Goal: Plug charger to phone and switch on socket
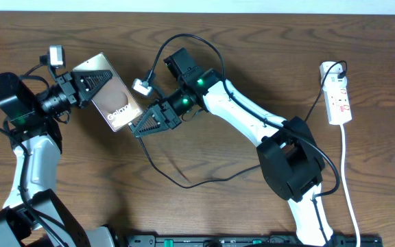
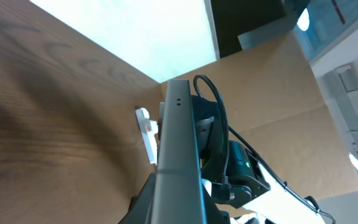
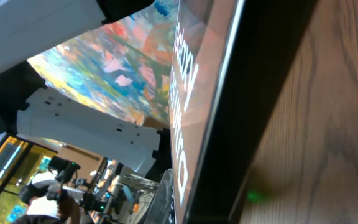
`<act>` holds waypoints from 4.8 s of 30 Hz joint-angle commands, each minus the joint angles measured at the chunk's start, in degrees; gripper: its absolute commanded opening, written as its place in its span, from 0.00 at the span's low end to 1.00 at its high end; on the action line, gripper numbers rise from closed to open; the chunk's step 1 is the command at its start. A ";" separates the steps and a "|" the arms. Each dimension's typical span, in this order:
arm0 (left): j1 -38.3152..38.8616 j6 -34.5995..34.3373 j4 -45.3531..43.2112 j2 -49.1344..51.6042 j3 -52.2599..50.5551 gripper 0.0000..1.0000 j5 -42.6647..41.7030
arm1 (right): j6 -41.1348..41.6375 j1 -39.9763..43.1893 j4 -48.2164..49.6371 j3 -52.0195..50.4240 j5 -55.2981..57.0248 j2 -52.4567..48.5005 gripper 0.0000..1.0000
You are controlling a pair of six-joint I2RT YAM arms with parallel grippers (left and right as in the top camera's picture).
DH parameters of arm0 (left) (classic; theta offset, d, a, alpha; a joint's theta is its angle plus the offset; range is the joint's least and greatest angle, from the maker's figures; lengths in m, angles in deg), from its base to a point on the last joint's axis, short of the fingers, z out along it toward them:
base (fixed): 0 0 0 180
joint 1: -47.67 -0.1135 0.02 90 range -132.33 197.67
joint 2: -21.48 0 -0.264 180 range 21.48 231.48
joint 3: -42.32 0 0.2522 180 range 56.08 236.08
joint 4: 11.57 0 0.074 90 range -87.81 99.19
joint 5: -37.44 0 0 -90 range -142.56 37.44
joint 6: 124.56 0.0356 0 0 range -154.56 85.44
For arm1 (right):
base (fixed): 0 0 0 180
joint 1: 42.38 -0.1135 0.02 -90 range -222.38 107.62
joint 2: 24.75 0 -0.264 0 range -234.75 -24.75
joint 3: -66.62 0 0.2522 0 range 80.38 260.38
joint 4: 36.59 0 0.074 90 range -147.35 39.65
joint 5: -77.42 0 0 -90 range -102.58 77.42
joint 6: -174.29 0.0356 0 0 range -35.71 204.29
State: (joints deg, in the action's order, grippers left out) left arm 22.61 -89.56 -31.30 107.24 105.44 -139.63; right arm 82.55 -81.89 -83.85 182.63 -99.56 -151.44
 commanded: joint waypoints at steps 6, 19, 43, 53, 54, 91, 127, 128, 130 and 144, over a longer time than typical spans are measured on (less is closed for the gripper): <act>0.61 1.42 -0.24 0.00 0.28 0.07 -2.97 | 4.07 -0.17 1.42 1.16 -1.27 0.00 0.01; 0.79 1.40 -0.22 0.00 0.28 0.07 -2.99 | 4.55 0.76 1.46 1.16 -1.27 0.00 0.01; 2.12 1.40 -0.22 0.00 0.28 0.07 -2.99 | 9.64 1.25 6.99 1.16 -1.20 0.00 0.11; 2.12 1.40 -0.22 0.00 0.28 0.07 -2.99 | 9.64 1.95 6.99 1.16 -1.03 0.00 0.11; 2.12 1.40 -0.22 0.00 0.28 0.08 -2.99 | 9.64 1.97 6.99 1.16 -1.03 0.00 0.11; 2.12 1.70 -0.22 0.00 0.28 0.07 -2.99 | 9.62 2.49 6.99 1.16 -1.03 0.00 0.99; -0.63 20.92 28.87 0.13 -16.63 0.07 38.95 | 9.64 10.05 6.78 1.14 -0.83 0.00 0.99; -0.63 20.92 29.88 0.13 -16.63 0.07 41.09 | 9.64 10.05 6.73 1.14 -0.55 0.00 0.99; -0.63 20.92 32.50 0.13 -16.63 0.07 46.12 | 9.64 10.05 6.71 1.14 -0.33 0.00 0.99; -0.63 20.90 41.05 0.13 -16.63 0.08 58.21 | 9.62 9.64 6.62 1.07 1.01 0.00 0.99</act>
State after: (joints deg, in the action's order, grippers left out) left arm 22.26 -69.45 9.11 107.32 88.24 -85.32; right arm 92.63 -71.94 -77.12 182.70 -98.58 -151.79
